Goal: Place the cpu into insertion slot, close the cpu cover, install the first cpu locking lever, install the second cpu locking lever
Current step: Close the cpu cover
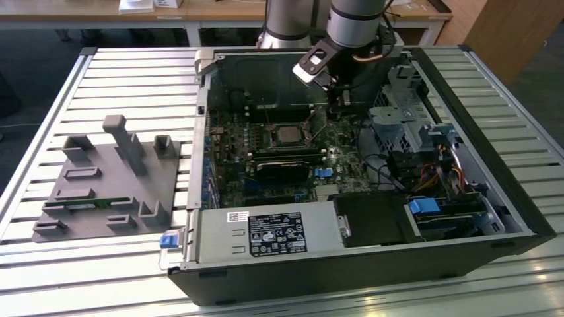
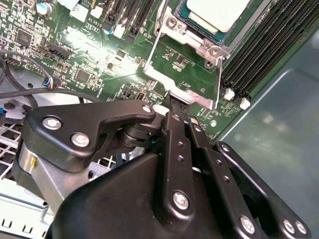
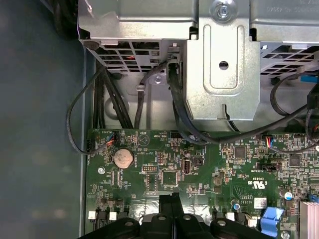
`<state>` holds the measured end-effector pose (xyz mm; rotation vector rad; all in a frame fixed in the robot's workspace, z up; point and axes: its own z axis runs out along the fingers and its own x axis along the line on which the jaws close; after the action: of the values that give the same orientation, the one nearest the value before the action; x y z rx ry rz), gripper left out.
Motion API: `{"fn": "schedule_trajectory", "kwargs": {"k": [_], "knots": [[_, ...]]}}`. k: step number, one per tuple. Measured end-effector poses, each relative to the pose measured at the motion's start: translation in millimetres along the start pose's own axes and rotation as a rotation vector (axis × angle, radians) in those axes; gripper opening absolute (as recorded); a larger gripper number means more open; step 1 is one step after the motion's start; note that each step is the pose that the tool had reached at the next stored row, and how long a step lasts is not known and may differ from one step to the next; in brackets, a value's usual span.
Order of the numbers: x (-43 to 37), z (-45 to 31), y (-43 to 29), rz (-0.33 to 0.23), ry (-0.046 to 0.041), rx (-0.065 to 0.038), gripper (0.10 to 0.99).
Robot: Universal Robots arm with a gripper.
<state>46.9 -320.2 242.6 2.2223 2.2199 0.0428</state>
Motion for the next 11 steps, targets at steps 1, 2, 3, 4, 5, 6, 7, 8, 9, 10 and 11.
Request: {"fn": "schedule_trajectory", "kwargs": {"k": [1, 2, 3, 4, 5, 6, 7, 8, 9, 10, 11], "knots": [[0.0, 0.0, -0.3, 0.000, 0.0001, 0.000, 0.106], [0.0, 0.0, -0.5, 0.000, 0.0000, 0.000, 0.106], [0.0, 0.0, -1.2, 0.000, 0.0000, 0.000, 0.106], [0.0, 0.0, -1.6, 0.000, 0.0000, 0.000, 0.106], [0.0, 0.0, -1.9, 0.000, 0.0000, 0.000, 0.106], [0.0, 0.0, -2.3, 0.000, 0.0000, 0.000, 0.106], [0.0, 0.0, -2.9, 0.000, 0.0000, 0.000, 0.106], [0.0, -0.1, -3.6, 0.000, -0.0001, 0.000, 0.106], [0.0, -0.1, -4.4, 0.000, 0.0000, 0.000, 0.106], [0.0, 0.0, -5.1, 0.000, 0.0001, 0.000, 0.106], [0.0, -0.1, -5.9, 0.000, 0.0000, 0.000, 0.106]]}}
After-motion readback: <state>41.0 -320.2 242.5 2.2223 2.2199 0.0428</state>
